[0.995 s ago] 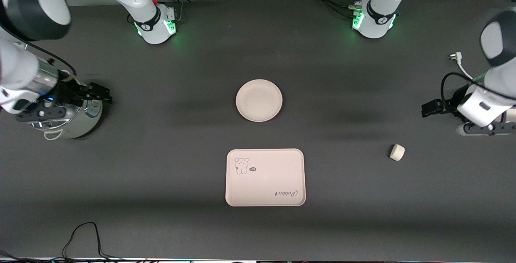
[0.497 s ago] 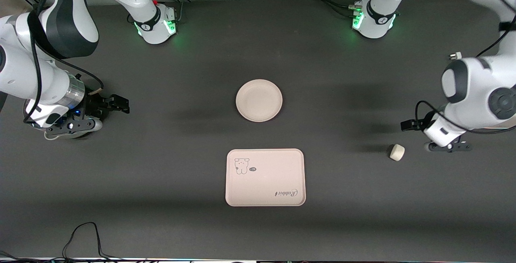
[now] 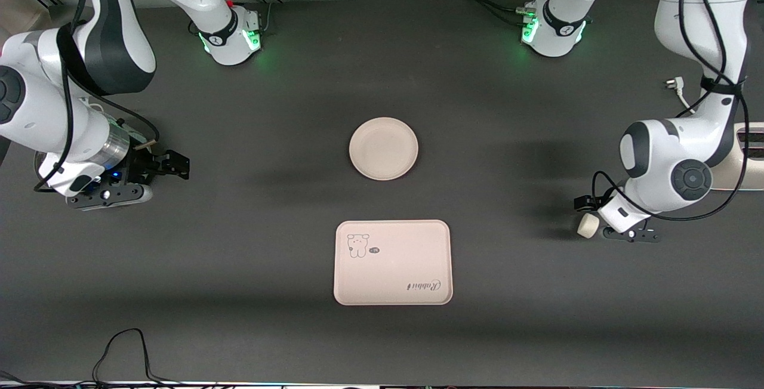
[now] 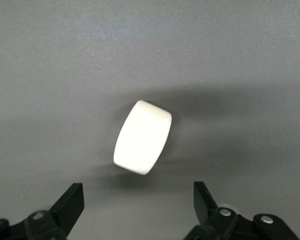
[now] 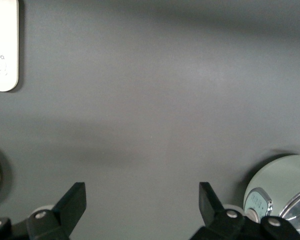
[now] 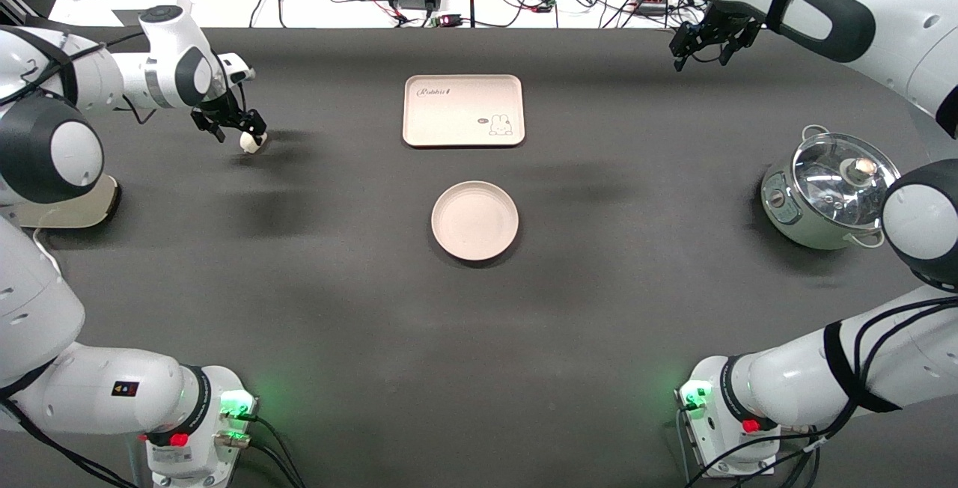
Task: Place bun in plate and plate on tray
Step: 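Lower the left gripper over the bun and close on it, then lift the bun with the left gripper and carry it toward the plate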
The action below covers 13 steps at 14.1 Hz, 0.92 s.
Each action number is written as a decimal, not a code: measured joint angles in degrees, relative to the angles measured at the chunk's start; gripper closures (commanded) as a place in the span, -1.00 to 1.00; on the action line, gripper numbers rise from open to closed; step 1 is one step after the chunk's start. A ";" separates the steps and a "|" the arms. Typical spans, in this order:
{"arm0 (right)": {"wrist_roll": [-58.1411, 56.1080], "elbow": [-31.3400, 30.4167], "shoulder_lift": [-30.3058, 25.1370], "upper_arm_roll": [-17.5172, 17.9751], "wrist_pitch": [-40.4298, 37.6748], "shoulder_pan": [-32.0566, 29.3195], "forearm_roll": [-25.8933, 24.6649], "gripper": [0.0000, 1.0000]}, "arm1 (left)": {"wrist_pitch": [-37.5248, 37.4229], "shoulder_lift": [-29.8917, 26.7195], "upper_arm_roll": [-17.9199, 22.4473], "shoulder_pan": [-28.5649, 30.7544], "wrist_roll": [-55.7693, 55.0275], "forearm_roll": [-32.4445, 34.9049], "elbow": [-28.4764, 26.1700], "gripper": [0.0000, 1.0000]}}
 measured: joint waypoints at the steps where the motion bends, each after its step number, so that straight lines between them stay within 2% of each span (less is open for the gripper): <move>1: 0.00 -0.01 0.39 -0.02 0.57 -0.10 -0.04 -1.00 | 0.92 0.54 -0.11 -0.13 0.15 0.00 0.01 -0.95; 4: 0.00 0.13 0.90 -0.37 1.80 -0.21 -0.05 -1.00 | 3.57 1.74 -0.30 -0.44 0.78 0.01 0.18 -0.90; 6: 0.00 0.36 0.41 -0.52 1.80 -0.21 -0.05 -1.00 | 4.51 2.55 -0.30 -0.46 1.35 0.02 0.83 -0.71; 7: 0.00 0.31 0.40 -0.59 1.80 -0.22 -0.01 -1.00 | 5.39 3.10 -0.30 -0.46 1.42 0.02 1.12 -0.35; 8: 0.00 0.18 0.69 -0.61 1.88 -0.26 0.08 -1.00 | 6.49 3.68 -0.30 -0.46 1.48 0.02 1.28 0.26; 9: 0.04 0.13 1.18 -0.59 2.14 -0.24 0.17 -1.00 | 7.31 4.25 -0.30 -0.46 1.54 0.02 1.31 0.72; 10: 0.13 0.12 1.55 -0.53 2.11 -0.20 0.24 -1.00 | 7.89 4.68 -0.30 -0.46 1.58 0.02 1.33 0.92; 13: 0.26 0.10 1.71 -0.31 -1.03 0.00 2.60 -1.00 | 8.24 4.96 -0.30 -0.47 1.66 0.02 1.71 0.87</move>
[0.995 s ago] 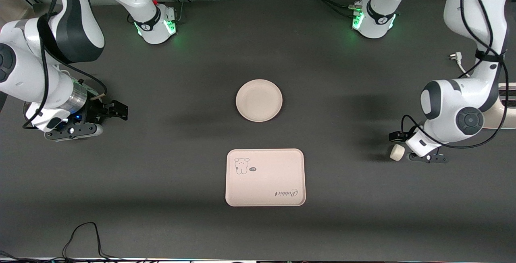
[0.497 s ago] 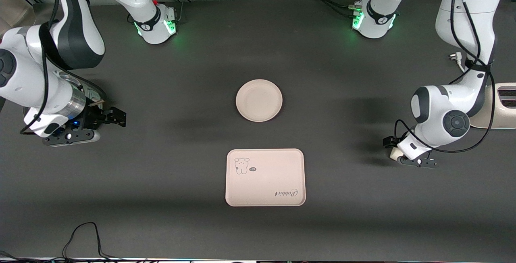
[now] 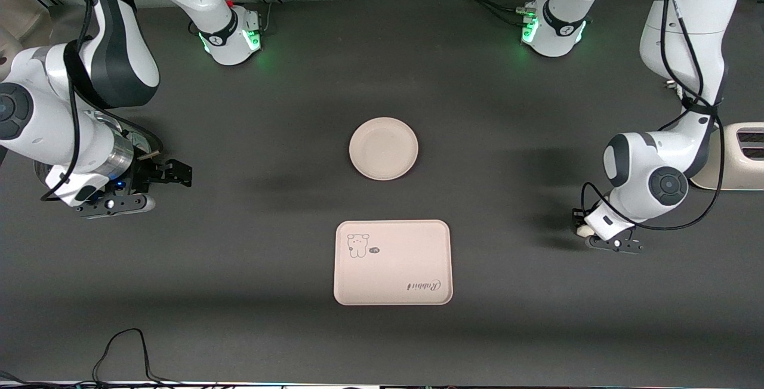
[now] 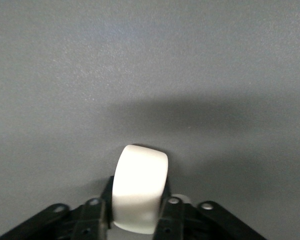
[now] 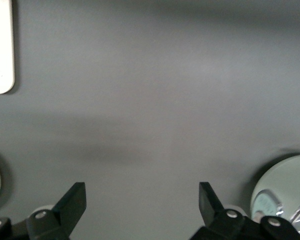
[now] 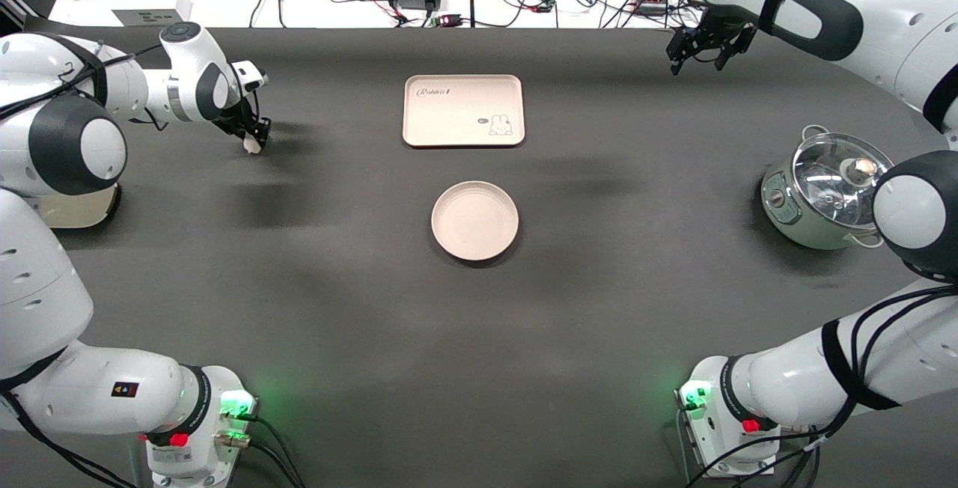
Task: Place bun in plate and plate on tray
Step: 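Lift the bun with the left gripper and carry it toward the plate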
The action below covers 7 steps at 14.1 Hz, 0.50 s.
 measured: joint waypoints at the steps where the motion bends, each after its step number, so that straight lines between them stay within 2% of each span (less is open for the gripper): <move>1: 0.00 0.01 0.00 0.13 -1.26 0.16 1.34 -1.00 | -0.34 -0.23 0.00 0.00 0.03 0.00 0.51 0.86; 2: 0.00 0.00 -0.02 0.32 -2.13 0.37 2.63 -1.00 | -2.13 -1.15 0.00 0.00 0.04 0.00 1.19 0.85; 4: 0.03 -0.22 -0.11 0.44 -2.86 1.56 4.13 -1.00 | -10.56 -5.76 0.04 0.00 0.01 -0.17 2.82 0.80; 7: 0.64 -3.41 -0.86 0.52 -1.87 3.07 6.31 -1.00 | -27.66 -18.17 0.49 0.22 -0.04 -0.44 5.10 0.80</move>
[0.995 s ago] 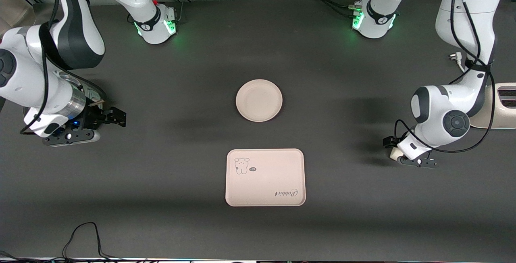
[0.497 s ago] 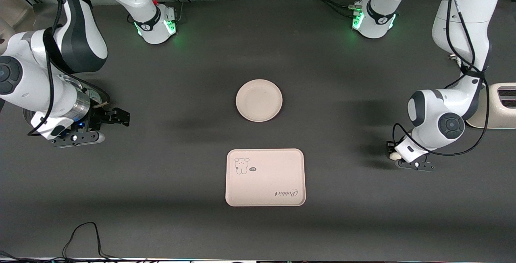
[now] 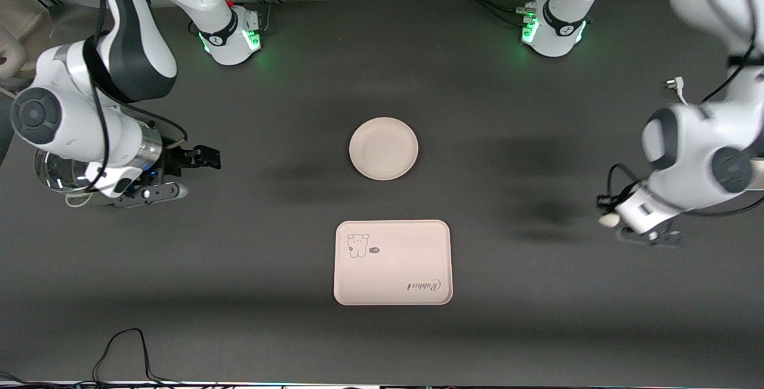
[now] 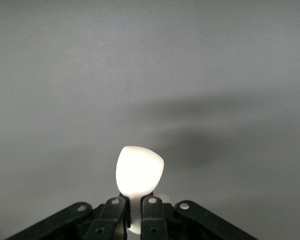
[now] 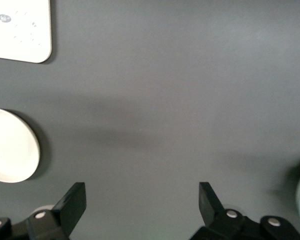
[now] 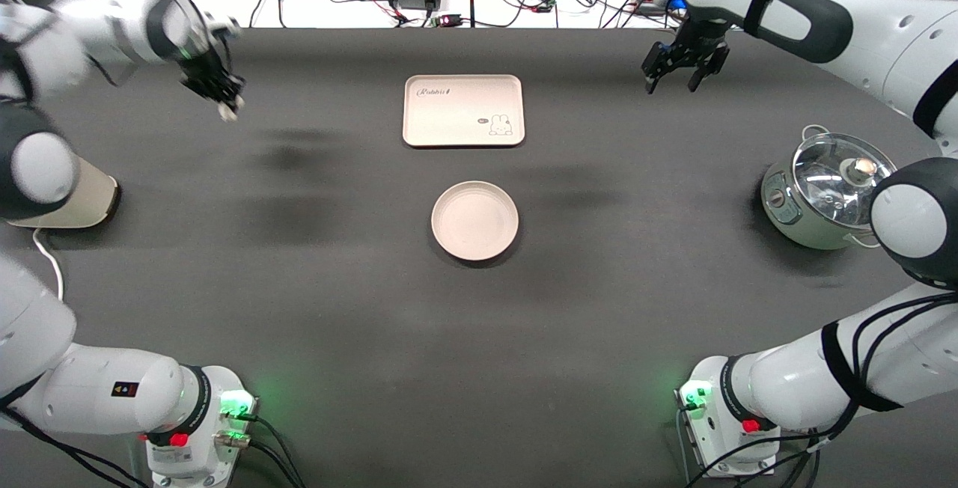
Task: Place bun in plate and plate on tray
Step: 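Lift the bun with the left gripper and carry it toward the plate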
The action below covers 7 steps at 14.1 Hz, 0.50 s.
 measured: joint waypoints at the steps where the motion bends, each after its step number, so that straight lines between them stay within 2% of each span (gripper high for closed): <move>1: 0.00 -1.58 -0.30 0.01 1.12 0.15 1.80 -1.00 | -4.68 -4.27 0.18 0.18 -0.01 -0.01 0.40 0.80; 4: 0.00 -6.84 -1.49 0.07 6.12 1.49 4.04 -1.00 | -13.29 -14.25 0.60 0.49 -0.01 -0.01 0.34 0.82; 7: 0.10 -12.98 -2.81 0.12 13.07 4.39 4.26 -1.00 | -16.02 -18.00 -0.52 0.16 -2.25 -0.28 -0.33 0.82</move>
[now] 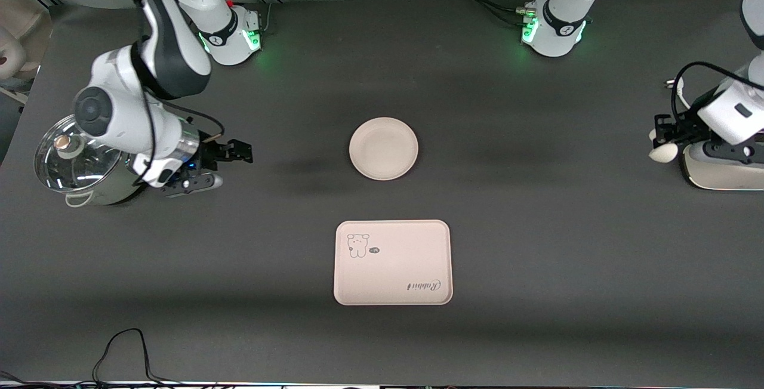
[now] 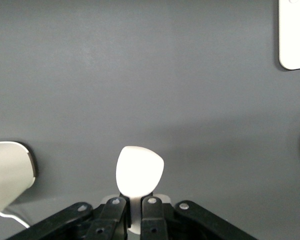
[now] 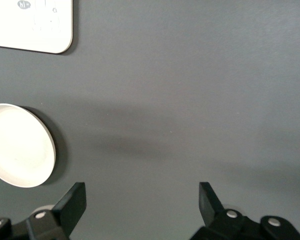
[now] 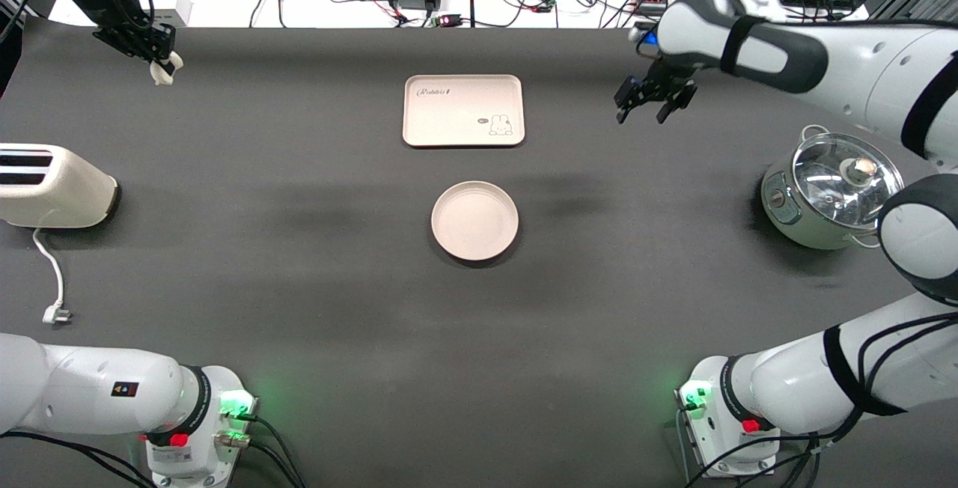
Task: Place bun in plate and plate on tray
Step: 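Lift the bun with the left gripper and carry it toward the plate, then lower the bun onto the plate while the right gripper approaches the plate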
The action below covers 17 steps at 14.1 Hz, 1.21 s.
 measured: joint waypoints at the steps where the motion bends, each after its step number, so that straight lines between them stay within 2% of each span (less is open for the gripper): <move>1: 0.61 -1.42 -0.37 0.03 1.27 0.83 0.05 -1.00 | 0.07 0.10 -1.86 -0.41 -3.47 -0.27 -0.18 0.82; 4: 4.94 -2.60 -1.03 0.99 3.00 2.46 0.06 -1.00 | 1.69 2.74 -12.28 -2.05 -19.19 -0.54 0.06 0.81; 7: 6.23 -4.16 -1.09 2.22 7.21 3.12 0.07 -1.00 | 8.01 7.98 -23.42 -4.39 -39.85 -0.46 0.32 0.81; 8: 6.44 -5.31 -1.07 2.82 8.95 3.20 0.08 -1.00 | 10.33 9.95 -25.76 -5.97 -45.64 -0.42 0.36 0.80; 10: 8.06 -7.28 -0.95 4.62 11.24 3.31 0.08 -1.00 | 14.39 14.29 -27.57 -10.59 -54.29 -0.36 0.59 0.80; 13: 11.45 -7.86 -0.81 6.77 12.40 3.43 0.09 -1.00 | 20.96 21.48 -27.71 -17.51 -65.19 2.95 0.78 0.80; 17: 12.19 -7.88 0.01 7.12 14.18 3.43 0.09 -1.00 | 29.53 31.40 -27.69 -23.70 -77.29 8.98 0.96 0.72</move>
